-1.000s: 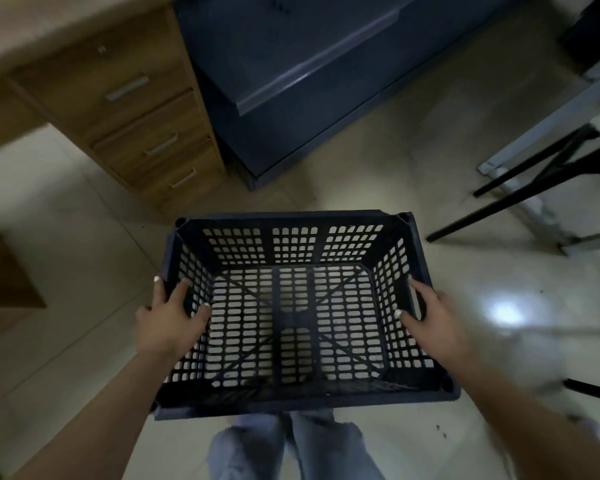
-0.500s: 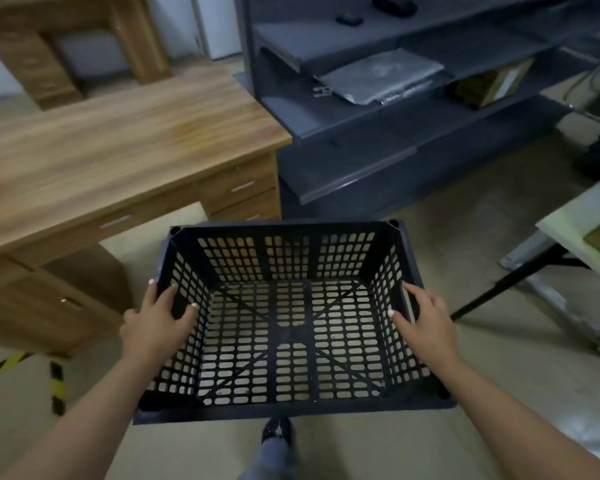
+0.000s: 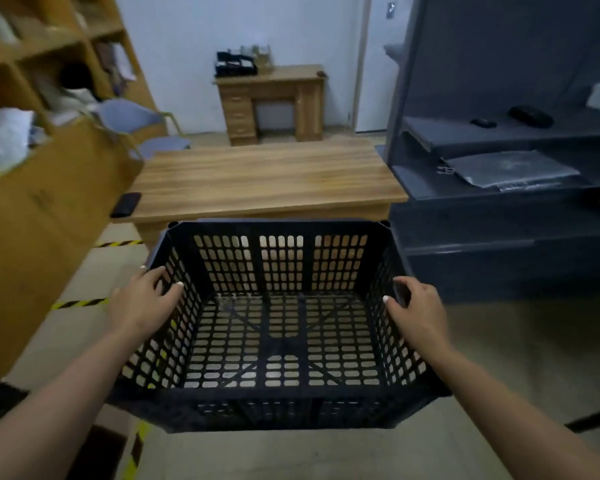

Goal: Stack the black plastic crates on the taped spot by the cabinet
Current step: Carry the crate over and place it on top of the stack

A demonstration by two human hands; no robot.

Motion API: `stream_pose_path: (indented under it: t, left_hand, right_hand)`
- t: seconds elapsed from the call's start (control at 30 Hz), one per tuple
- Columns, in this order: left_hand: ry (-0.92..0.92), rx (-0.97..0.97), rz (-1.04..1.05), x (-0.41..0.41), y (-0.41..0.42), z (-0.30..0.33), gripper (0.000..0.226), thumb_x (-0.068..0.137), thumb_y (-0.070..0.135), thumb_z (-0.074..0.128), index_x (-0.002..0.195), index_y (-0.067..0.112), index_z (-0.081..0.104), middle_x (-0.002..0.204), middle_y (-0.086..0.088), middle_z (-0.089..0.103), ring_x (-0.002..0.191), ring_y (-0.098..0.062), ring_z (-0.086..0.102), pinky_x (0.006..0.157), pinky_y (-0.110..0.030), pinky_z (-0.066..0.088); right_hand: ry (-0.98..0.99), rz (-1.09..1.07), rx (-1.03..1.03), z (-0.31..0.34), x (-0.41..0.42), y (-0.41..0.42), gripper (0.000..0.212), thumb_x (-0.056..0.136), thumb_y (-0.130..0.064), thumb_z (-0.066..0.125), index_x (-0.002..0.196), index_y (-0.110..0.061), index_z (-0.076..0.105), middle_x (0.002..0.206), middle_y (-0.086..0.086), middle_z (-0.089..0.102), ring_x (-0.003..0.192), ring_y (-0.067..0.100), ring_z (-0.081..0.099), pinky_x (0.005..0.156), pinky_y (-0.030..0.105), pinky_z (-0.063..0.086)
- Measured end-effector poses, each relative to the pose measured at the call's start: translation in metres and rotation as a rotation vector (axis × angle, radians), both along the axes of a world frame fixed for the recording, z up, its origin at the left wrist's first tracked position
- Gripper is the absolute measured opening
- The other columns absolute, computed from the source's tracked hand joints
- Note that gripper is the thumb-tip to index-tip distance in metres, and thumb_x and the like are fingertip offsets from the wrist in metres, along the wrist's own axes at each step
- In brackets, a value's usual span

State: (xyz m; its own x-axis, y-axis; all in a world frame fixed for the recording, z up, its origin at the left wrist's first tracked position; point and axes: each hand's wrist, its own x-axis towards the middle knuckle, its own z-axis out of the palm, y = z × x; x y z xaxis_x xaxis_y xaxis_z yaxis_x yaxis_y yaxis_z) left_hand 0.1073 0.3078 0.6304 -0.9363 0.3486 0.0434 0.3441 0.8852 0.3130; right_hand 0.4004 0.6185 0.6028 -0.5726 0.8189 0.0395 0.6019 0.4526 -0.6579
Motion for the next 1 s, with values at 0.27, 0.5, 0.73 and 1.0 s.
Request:
stream_pose_path:
  t: [0.27, 0.5, 0.73, 1.0]
  left_hand:
    - [0.058, 0.002, 0.215, -0.01, -0.18, 0.052, 0.066, 0.088, 0.062, 0.044, 0.141, 0.023, 0.045, 0.153, -0.005, 0.036, 0.134, -0.032, 0.04, 0.105, -0.047, 0.037]
    - [0.065, 0.005, 0.404, -0.025, -0.34, 0.094, 0.077, 0.078, 0.076, 0.038, 0.141, 0.032, 0.043, 0.155, 0.0, 0.033, 0.133, -0.042, 0.038, 0.106, -0.055, 0.036]
    - [0.133, -0.049, 0.478, -0.028, -0.484, 0.117, 0.074, 0.081, 0.074, 0.038, 0.14, 0.03, 0.045, 0.155, -0.003, 0.033, 0.132, -0.041, 0.039, 0.109, -0.053, 0.032]
    - [0.111, -0.067, 0.569, -0.034, -0.578, 0.129, 0.077, 0.078, 0.077, 0.035, 0.14, 0.033, 0.043, 0.155, 0.0, 0.032, 0.13, -0.046, 0.038, 0.106, -0.055, 0.034]
  right_hand:
    - [0.025, 0.247, 0.073, 0.051, -0.083, -0.117, 0.044, 0.089, -0.039, 0.06, 0.131, -0.028, 0.049, 0.124, 0.008, 0.051, 0.096, 0.018, 0.051, 0.073, 0.03, 0.039]
    - [0.113, 0.383, 0.103, 0.087, -0.145, -0.252, 0.044, 0.088, -0.035, 0.062, 0.13, -0.024, 0.051, 0.118, 0.005, 0.059, 0.105, 0.02, 0.055, 0.081, 0.034, 0.049]
    - [0.164, 0.47, 0.075, 0.097, -0.189, -0.387, 0.042, 0.088, -0.032, 0.063, 0.127, -0.021, 0.053, 0.117, 0.004, 0.059, 0.104, 0.017, 0.055, 0.08, 0.033, 0.048]
    - [0.175, 0.523, 0.087, 0.104, -0.227, -0.47, 0.04, 0.087, -0.037, 0.063, 0.123, -0.021, 0.057, 0.112, 0.006, 0.061, 0.095, 0.018, 0.056, 0.07, 0.031, 0.041]
